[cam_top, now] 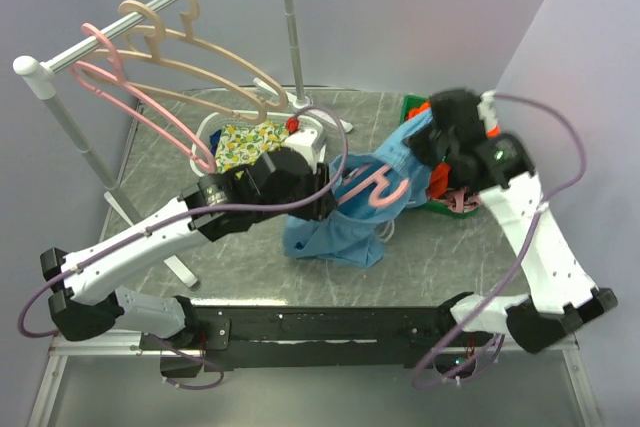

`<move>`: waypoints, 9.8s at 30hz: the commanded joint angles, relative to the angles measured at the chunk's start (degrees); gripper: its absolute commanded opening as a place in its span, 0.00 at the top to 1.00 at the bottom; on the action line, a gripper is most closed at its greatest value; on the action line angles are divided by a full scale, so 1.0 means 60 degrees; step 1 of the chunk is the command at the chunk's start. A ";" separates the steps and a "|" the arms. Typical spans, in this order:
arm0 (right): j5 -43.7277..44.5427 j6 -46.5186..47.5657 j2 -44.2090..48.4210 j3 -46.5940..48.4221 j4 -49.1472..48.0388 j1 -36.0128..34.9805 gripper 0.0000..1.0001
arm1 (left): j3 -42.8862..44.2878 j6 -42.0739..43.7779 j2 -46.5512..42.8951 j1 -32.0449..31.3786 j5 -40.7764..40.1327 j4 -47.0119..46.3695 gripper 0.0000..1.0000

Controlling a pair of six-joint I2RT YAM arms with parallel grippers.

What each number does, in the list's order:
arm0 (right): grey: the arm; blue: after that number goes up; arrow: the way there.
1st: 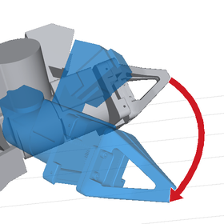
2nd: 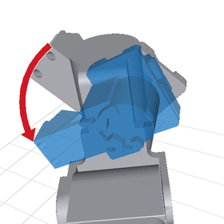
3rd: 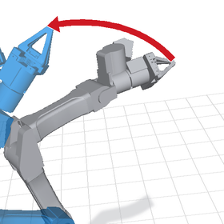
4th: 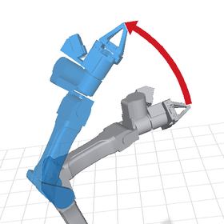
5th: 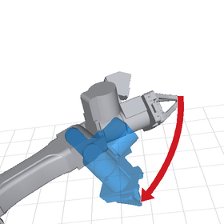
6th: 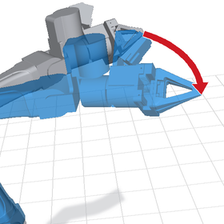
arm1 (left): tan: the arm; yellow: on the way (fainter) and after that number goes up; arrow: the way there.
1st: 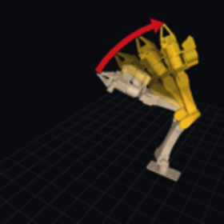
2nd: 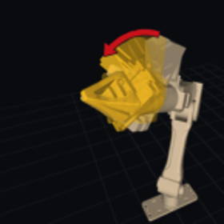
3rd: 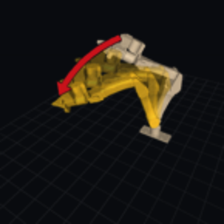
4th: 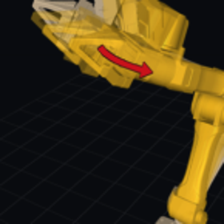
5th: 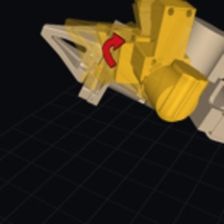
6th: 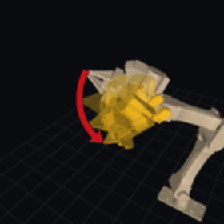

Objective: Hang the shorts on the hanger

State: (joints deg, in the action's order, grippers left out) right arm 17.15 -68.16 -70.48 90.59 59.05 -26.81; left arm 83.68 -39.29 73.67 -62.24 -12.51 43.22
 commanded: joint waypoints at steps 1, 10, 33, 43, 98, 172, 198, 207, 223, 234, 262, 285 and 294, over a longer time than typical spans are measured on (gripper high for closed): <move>-0.0982 0.0885 -0.2120 0.4214 0.2800 0.0820 1.00 | 0.1724 0.1434 0.0492 0.0587 -0.0229 -0.0289 0.54; -0.4116 0.0857 -0.3283 0.5135 0.3242 0.1377 1.00 | 0.3602 0.2358 0.1244 0.0778 0.0343 -0.0568 0.20; -0.4879 0.1106 -0.3254 0.3403 0.2771 0.1568 1.00 | -0.0060 0.0954 -0.0871 -0.3835 -0.4474 0.3575 0.03; -0.5011 0.1077 -0.3035 0.3199 0.2727 0.1553 1.00 | -0.0292 0.0715 -0.0046 -0.4012 -0.6658 0.3565 0.33; -0.3036 0.8078 0.2869 -0.1621 -0.5915 -0.0671 0.07 | 0.3882 0.2299 -0.0984 -0.2445 -0.3848 0.2509 0.99; 0.2826 0.4593 0.3412 -0.3086 -0.4056 -0.3047 0.21 | 0.6413 0.1656 0.3131 -0.1009 -0.7670 -0.4392 0.99; 0.2518 0.3699 0.4393 -0.6133 -0.5198 -0.3823 0.21 | 0.5462 -0.2007 0.3659 -0.0701 -0.8929 -0.1989 0.99; 0.3396 0.4065 0.4510 -0.5298 -0.4495 -0.3809 0.20 | 0.7468 -0.1934 0.4787 -0.0658 -0.9559 -0.1124 0.99; 0.3046 0.4402 0.3837 -0.4229 -0.4187 -0.3823 0.20 | 0.7923 0.0291 0.5460 0.0031 -1.0775 -0.2559 0.99; 0.3045 0.4402 0.3909 -0.4053 -0.4040 -0.3823 0.19 | 0.8597 -0.0352 0.6266 0.1217 -0.9824 -0.1738 0.99; 0.2958 0.4534 0.3763 -0.3906 -0.4113 -0.3823 0.19 | 0.9520 0.2197 0.6985 0.2931 -0.8901 -0.3980 0.99; 0.2811 0.4417 0.3719 -0.3980 -0.4157 -0.3823 0.19 | 0.9740 0.0586 0.6911 0.3942 -0.7334 -0.2663 0.99; 0.2767 0.4417 0.3690 -0.3980 -0.4230 -0.3823 0.19 | 0.9769 0.0587 0.7013 0.4001 -0.6953 -0.2634 0.99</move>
State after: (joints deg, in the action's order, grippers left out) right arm 33.39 -41.30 -48.31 64.62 35.38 -49.52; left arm 138.91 -34.37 117.10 -38.44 -56.36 30.26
